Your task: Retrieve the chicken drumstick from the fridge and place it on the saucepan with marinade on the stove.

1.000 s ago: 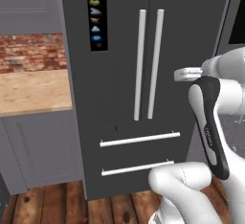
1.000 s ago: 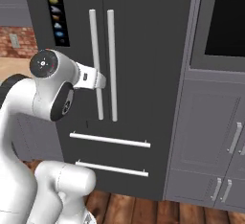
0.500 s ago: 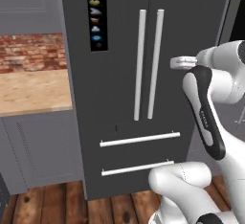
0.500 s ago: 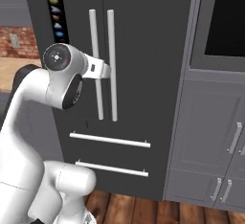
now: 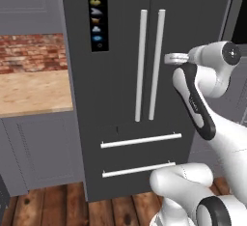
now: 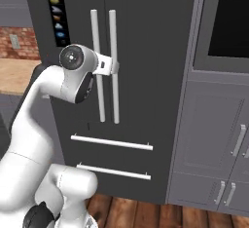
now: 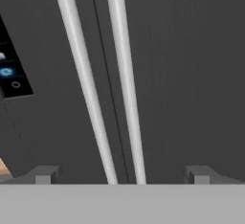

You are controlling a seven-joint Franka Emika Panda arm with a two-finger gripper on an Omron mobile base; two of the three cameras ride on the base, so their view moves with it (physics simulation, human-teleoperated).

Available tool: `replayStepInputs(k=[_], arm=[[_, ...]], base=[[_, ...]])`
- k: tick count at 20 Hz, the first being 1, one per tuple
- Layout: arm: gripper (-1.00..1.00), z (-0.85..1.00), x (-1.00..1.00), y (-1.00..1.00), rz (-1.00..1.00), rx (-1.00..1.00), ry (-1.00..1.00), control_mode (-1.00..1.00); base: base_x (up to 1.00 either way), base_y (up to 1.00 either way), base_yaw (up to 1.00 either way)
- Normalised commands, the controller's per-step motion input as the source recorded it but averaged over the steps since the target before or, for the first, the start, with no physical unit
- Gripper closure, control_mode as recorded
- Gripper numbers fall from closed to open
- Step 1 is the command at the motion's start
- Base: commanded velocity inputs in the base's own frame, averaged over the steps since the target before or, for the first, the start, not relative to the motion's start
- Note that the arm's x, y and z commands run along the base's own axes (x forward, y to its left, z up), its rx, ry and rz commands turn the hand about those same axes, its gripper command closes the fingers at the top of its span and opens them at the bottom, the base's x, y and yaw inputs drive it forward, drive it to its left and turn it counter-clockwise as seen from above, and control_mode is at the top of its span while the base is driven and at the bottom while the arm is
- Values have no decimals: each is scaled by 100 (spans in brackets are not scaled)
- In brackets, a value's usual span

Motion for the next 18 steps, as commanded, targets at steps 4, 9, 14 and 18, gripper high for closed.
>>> replayStepInputs(k=[4, 9, 14, 18], arm=[[-100, 0, 66, -13, 0, 0, 0, -100], [-100, -1, 59, 0, 0, 0, 0, -100], [-100, -4, 64, 0, 0, 0, 0, -100], [-100, -7, 70, 0, 0, 0, 0, -100]], base=[[0, 0, 0], [0, 0, 0], [0, 0, 0], [0, 0, 0]])
